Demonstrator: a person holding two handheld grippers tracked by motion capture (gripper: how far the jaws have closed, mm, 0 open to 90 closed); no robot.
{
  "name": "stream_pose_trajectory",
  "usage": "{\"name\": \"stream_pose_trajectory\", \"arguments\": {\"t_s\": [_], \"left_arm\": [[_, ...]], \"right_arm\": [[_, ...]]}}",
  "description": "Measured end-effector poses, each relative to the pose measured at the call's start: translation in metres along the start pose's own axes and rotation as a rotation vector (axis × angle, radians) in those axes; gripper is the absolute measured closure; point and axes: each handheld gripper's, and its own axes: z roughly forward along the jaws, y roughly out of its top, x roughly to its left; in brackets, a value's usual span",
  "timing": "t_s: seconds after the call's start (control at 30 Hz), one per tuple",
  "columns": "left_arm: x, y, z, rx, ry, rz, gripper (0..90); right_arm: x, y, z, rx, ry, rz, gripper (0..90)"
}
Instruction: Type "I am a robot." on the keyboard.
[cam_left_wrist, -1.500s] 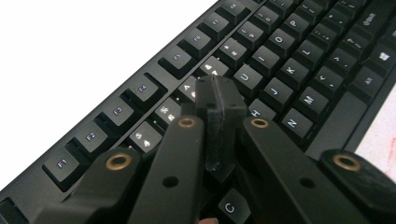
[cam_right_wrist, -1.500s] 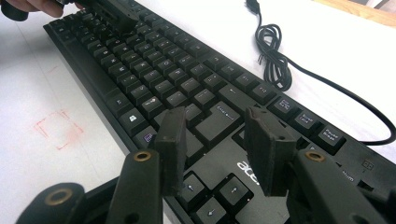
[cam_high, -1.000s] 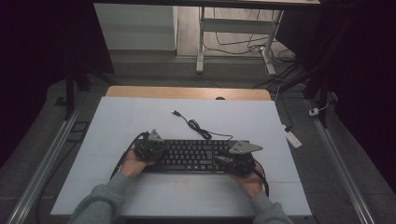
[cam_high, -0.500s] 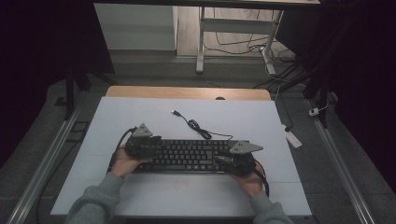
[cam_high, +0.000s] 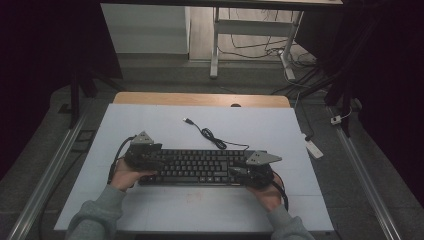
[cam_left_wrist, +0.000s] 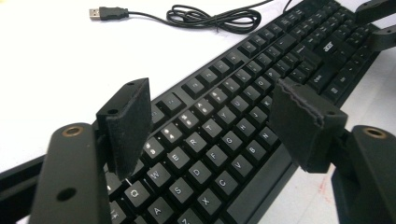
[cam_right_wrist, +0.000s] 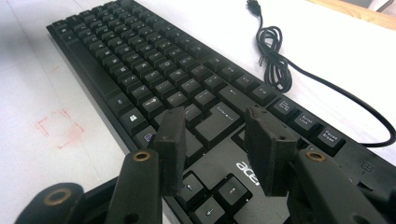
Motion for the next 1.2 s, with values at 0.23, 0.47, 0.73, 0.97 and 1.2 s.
{"name": "stream_pose_trajectory", "arguments": {"t_s": [0.23,0.47,0.73,0.97,1.2], "left_arm": [[-0.002,-0.002,-0.003,0.002,0.001,0.012,28.8],[-0.002,-0.004,-0.001,0.014,0.003,0.011,28.2],[-0.003,-0.004,0.0,0.022,-0.001,0.02,28.0],[-0.003,-0.005,0.002,0.032,0.002,0.02,27.6],[-0.002,-0.006,0.003,0.037,0.003,0.022,27.4]], "right_arm": [[0.001,0.002,0.001,-0.001,0.004,-0.006,58.0],[0.001,0.009,0.001,-0.023,0.019,0.003,57.1],[0.01,0.027,0.014,-0.009,0.052,-0.026,56.5],[0.021,0.042,0.036,0.032,0.106,-0.052,65.0],[0.031,0.049,0.052,0.108,0.155,-0.083,89.3]]}}
